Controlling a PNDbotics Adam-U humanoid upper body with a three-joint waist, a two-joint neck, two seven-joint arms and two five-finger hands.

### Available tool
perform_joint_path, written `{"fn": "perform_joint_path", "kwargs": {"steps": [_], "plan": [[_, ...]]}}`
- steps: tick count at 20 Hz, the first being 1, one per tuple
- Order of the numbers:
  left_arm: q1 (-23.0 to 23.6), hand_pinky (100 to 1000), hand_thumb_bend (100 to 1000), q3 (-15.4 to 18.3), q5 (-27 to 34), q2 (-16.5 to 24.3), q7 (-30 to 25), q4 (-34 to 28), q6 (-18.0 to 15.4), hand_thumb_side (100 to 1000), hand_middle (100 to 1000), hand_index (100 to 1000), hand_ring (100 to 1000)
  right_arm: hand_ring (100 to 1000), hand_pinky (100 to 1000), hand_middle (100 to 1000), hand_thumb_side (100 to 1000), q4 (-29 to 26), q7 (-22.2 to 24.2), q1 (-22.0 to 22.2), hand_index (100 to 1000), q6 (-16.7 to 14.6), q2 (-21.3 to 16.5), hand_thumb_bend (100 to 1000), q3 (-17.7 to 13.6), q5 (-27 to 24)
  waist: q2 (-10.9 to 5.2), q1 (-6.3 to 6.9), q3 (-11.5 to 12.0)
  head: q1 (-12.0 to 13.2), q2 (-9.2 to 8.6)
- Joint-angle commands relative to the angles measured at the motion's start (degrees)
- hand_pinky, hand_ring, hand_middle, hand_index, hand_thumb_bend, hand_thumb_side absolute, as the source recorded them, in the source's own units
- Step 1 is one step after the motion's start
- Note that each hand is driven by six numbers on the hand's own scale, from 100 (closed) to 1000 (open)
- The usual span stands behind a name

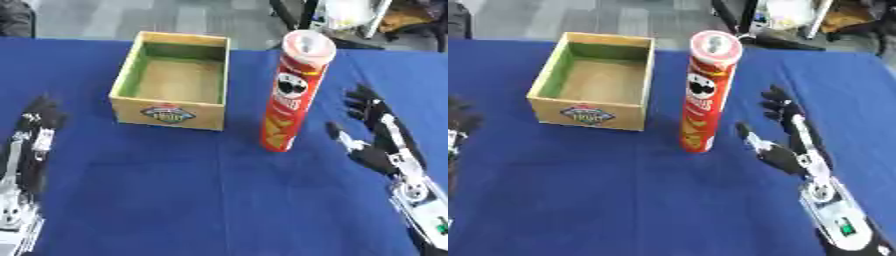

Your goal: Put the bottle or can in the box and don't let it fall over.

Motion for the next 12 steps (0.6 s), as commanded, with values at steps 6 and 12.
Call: {"fn": "perform_joint_path", "kwargs": {"steps": [6, 12], "plan": [[-0.4, 878, 459, 0.4, 0.1, 0.6, -0.1, -1.0, -0.2, 747, 827, 950, 804, 874, 860, 872, 392, -0.5, 0.0, -0.7, 1000, -0.2, -1.2, 459, -0.2, -0.2, -1.04, 0.11, 0.1, 0.0, -0.31], [-0.4, 878, 459, 0.4, 0.1, 0.6, -0.2, -1.0, -0.2, 748, 827, 950, 805, 876, 860, 874, 393, -0.2, 0.2, -1.7, 1000, -0.1, -1.2, 463, 0.2, -0.8, -1.0, 0.12, 0.1, 0.1, -0.3]]}}
